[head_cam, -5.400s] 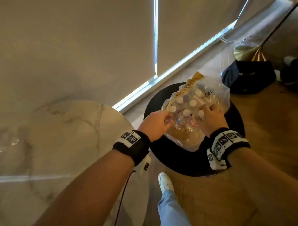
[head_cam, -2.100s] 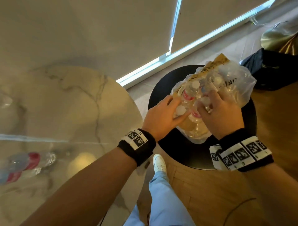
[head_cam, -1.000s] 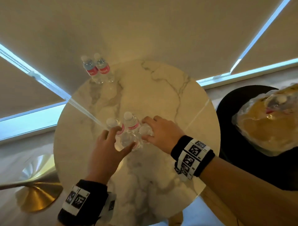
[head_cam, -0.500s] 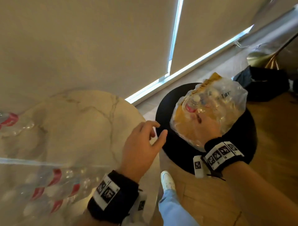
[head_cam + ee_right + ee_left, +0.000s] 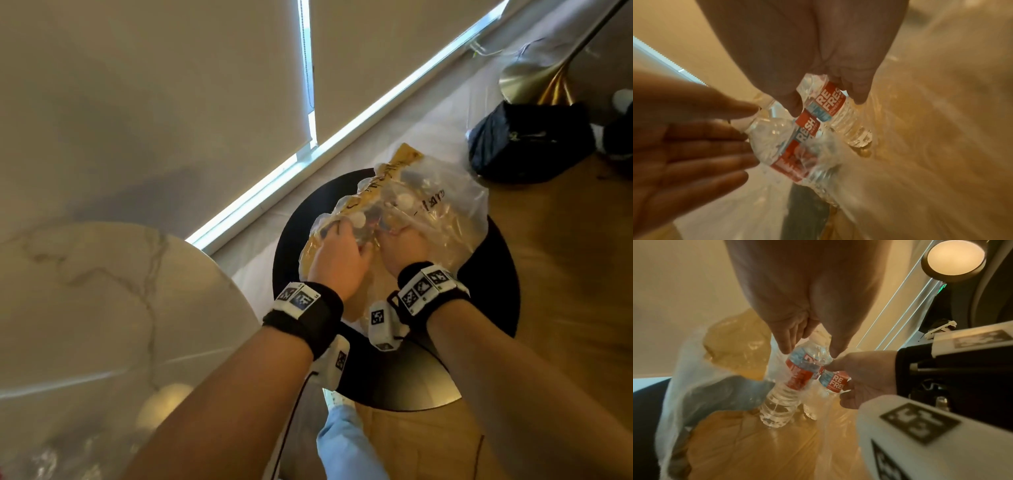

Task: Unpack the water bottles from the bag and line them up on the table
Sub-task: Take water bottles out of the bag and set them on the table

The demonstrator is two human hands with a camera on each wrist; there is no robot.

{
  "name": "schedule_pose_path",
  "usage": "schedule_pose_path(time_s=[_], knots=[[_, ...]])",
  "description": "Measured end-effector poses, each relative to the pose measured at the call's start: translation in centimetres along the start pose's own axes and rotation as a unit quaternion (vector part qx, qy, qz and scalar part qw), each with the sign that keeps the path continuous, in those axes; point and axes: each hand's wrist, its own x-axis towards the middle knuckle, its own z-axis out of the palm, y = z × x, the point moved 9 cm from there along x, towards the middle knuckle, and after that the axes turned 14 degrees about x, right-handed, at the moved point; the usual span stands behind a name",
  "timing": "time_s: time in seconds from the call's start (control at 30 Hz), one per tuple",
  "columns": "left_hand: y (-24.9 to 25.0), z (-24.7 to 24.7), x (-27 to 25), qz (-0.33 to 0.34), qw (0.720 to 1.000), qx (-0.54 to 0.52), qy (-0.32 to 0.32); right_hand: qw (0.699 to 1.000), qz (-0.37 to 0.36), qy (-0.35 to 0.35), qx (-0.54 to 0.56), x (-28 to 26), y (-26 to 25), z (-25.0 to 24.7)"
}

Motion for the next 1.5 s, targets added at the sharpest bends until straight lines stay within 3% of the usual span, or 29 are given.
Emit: schedule_pose_path(time_s=[0.13, 0.27, 0.57, 0.7, 0.83, 1.03, 1.1, 1.17, 1.4, 1.5], knots=[[0.5, -0.5, 1.0, -0.01, 0.999, 0.043, 0.027, 0.998, -0.054, 0.024, -0.018, 0.4, -0.8, 0.2], [0.9, 0.1, 0.4, 0.007, 0.997, 0.075, 0.019, 0.997, -0.052, 0.017, -0.062, 0.0, -0.2, -0.1], [1.1, 1.2, -1.7, 0.056, 0.992, 0.111, -0.004, 0.999, -0.002, -0.021, -0.036, -1.5, 1.7, -0.1], [1.3, -0.7, -4.0, 0.078, 0.995, 0.061, 0.001, 0.996, 0.044, -0.055, 0.053, -2.1, 2.3, 0.1], [0.6, -2.5, -7.1, 0.077, 0.997, 0.015, 0.022, 0.966, 0.109, -0.096, 0.212, -2.9, 3.9, 0.6], [-1.0, -3.9, -10.1, 0.082, 0.996, -0.02, 0.022, 0.966, 0.146, -0.144, 0.158, -4.3, 5.3, 1.9], [-1.7, -4.2, -10.8, 0.083, 0.996, -0.039, 0.022, 0.982, 0.12, -0.123, 0.08, -4.5, 5.4, 1.6], [-2.3, -4.4, -11.4, 0.082, 0.995, -0.049, 0.02, 0.992, 0.051, -0.116, 0.018, -4.8, 4.4, 1.7], [-4.3, -5.1, -13.5, 0.08, 0.991, -0.102, 0.028, 0.985, -0.093, -0.142, 0.001, -10.2, -0.5, 2.0], [-5.4, -5.9, -14.8, 0.074, 0.989, -0.119, 0.037, 0.976, -0.151, -0.142, -0.061, -12.7, -2.0, 2.0]])
